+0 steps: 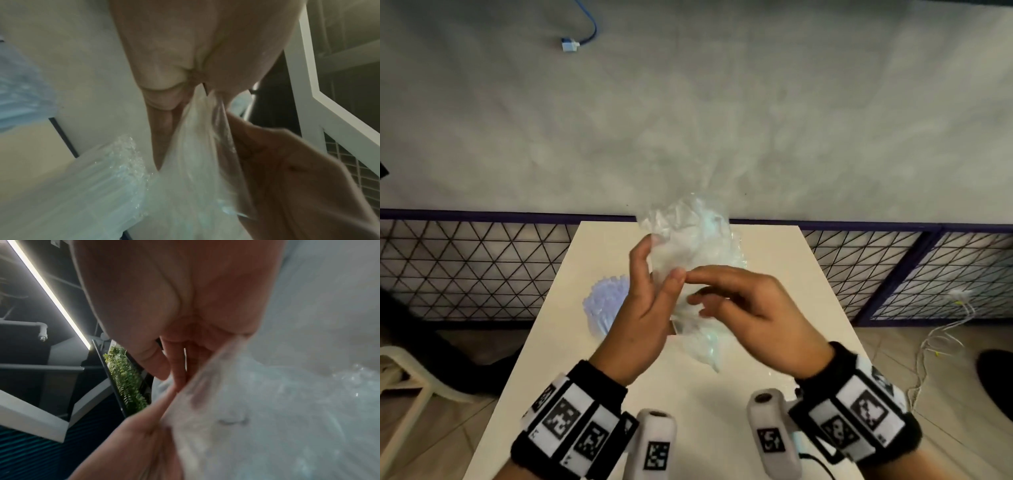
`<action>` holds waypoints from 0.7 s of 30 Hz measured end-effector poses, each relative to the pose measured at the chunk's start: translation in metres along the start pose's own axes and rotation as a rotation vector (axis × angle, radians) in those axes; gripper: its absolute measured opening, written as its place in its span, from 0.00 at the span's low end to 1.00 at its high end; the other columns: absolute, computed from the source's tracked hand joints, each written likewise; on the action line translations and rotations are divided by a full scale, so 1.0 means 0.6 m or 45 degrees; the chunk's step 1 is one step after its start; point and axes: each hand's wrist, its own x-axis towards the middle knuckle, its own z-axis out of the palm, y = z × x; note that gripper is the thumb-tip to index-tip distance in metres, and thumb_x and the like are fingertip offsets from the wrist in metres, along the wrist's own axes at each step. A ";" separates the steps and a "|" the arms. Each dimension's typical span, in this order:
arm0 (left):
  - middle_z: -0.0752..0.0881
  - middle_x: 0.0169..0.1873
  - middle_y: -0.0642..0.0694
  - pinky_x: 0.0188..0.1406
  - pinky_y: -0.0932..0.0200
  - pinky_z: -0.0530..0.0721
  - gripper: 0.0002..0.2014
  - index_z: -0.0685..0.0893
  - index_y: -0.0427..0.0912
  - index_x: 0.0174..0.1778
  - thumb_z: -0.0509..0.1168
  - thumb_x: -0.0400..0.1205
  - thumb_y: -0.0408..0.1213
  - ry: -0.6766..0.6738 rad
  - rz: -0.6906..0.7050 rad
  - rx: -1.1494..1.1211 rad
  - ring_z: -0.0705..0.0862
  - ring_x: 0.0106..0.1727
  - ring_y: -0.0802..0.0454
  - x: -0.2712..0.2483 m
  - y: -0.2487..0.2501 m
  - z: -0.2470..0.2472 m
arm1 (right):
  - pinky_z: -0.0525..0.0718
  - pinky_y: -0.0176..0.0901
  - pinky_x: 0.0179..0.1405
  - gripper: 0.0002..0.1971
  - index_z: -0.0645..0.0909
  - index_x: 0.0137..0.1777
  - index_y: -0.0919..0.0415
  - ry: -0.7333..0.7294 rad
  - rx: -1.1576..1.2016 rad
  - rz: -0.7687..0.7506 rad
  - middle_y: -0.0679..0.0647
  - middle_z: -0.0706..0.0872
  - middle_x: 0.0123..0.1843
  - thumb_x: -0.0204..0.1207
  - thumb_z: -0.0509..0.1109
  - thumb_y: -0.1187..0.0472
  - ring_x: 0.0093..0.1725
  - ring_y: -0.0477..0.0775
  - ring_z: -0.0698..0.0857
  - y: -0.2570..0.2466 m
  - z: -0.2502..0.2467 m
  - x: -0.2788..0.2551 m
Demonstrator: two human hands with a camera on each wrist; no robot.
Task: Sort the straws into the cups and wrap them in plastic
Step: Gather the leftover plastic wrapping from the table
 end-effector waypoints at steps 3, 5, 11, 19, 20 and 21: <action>0.89 0.60 0.55 0.55 0.26 0.85 0.23 0.65 0.73 0.63 0.56 0.89 0.32 0.029 0.048 -0.031 0.90 0.58 0.50 -0.001 0.000 -0.014 | 0.83 0.38 0.37 0.12 0.85 0.50 0.54 0.365 -0.007 -0.005 0.44 0.88 0.46 0.72 0.78 0.69 0.40 0.47 0.86 0.006 -0.039 0.006; 0.89 0.56 0.61 0.57 0.30 0.86 0.27 0.64 0.75 0.62 0.57 0.88 0.29 0.041 0.024 -0.096 0.89 0.59 0.50 0.002 -0.003 -0.020 | 0.82 0.37 0.38 0.25 0.79 0.60 0.47 0.434 -0.102 0.101 0.42 0.83 0.55 0.66 0.84 0.61 0.47 0.45 0.83 0.015 -0.059 0.014; 0.92 0.50 0.49 0.43 0.55 0.89 0.18 0.80 0.49 0.65 0.71 0.79 0.35 -0.133 -0.130 -0.201 0.91 0.53 0.48 0.003 -0.016 -0.029 | 0.88 0.42 0.52 0.22 0.82 0.62 0.44 -0.105 0.448 0.320 0.49 0.90 0.49 0.71 0.79 0.62 0.49 0.47 0.89 0.040 -0.064 0.026; 0.90 0.34 0.47 0.25 0.60 0.84 0.23 0.93 0.45 0.34 0.59 0.80 0.18 -0.233 -0.263 -0.355 0.86 0.31 0.48 0.001 -0.026 -0.056 | 0.85 0.38 0.41 0.26 0.92 0.35 0.57 -0.171 0.436 0.104 0.54 0.91 0.42 0.73 0.64 0.89 0.41 0.47 0.89 0.062 -0.077 0.038; 0.89 0.34 0.45 0.28 0.58 0.86 0.20 0.91 0.42 0.31 0.60 0.78 0.19 -0.241 -0.266 -0.414 0.87 0.33 0.47 0.003 -0.026 -0.060 | 0.85 0.38 0.42 0.27 0.91 0.33 0.59 -0.145 0.456 0.102 0.56 0.91 0.44 0.72 0.63 0.90 0.42 0.48 0.89 0.069 -0.080 0.041; 0.88 0.35 0.43 0.32 0.54 0.87 0.10 0.89 0.39 0.31 0.65 0.75 0.27 -0.277 -0.263 -0.491 0.87 0.35 0.44 0.005 -0.026 -0.064 | 0.85 0.38 0.44 0.27 0.90 0.31 0.59 -0.103 0.445 0.093 0.56 0.91 0.45 0.72 0.62 0.90 0.43 0.48 0.89 0.072 -0.082 0.043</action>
